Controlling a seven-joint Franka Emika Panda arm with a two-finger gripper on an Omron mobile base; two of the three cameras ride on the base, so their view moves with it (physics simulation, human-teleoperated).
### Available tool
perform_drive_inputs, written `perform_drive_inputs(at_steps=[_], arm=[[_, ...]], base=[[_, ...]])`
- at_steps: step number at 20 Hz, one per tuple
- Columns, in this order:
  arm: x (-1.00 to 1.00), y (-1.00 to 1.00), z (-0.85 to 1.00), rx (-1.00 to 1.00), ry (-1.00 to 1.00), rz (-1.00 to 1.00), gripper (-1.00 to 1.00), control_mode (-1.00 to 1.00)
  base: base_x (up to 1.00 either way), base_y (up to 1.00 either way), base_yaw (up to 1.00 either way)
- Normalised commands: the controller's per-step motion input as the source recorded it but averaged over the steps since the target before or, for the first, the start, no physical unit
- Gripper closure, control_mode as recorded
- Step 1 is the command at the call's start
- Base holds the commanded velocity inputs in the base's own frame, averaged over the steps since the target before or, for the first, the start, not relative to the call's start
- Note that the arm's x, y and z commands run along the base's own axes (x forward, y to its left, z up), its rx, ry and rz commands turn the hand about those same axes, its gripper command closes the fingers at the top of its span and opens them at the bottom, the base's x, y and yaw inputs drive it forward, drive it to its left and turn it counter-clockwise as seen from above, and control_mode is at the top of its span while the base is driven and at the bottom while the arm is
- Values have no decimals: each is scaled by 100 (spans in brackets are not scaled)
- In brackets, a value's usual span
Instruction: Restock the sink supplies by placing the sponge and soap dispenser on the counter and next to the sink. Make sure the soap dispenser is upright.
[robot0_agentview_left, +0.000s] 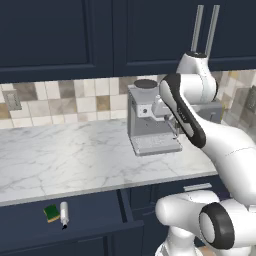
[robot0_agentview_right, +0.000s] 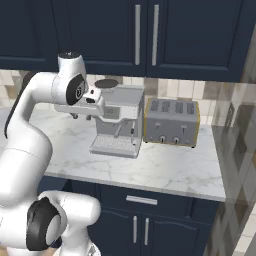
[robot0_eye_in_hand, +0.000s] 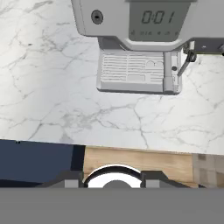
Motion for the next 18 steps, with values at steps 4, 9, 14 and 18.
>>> perform_drive_inputs(at_steps=[4,9,14,18], arm=[[-29,20,-13,0,-5,-6,-100,-100],[-16,100,-54,0,14,-15,-100,-100],[7,56,-77,-5,18,-6,-100,-100],[-22,93,-55,-2,11,-2,-100,-100]], base=[[0,0,0],[0,0,0],[0,0,0],[0,0,0]])
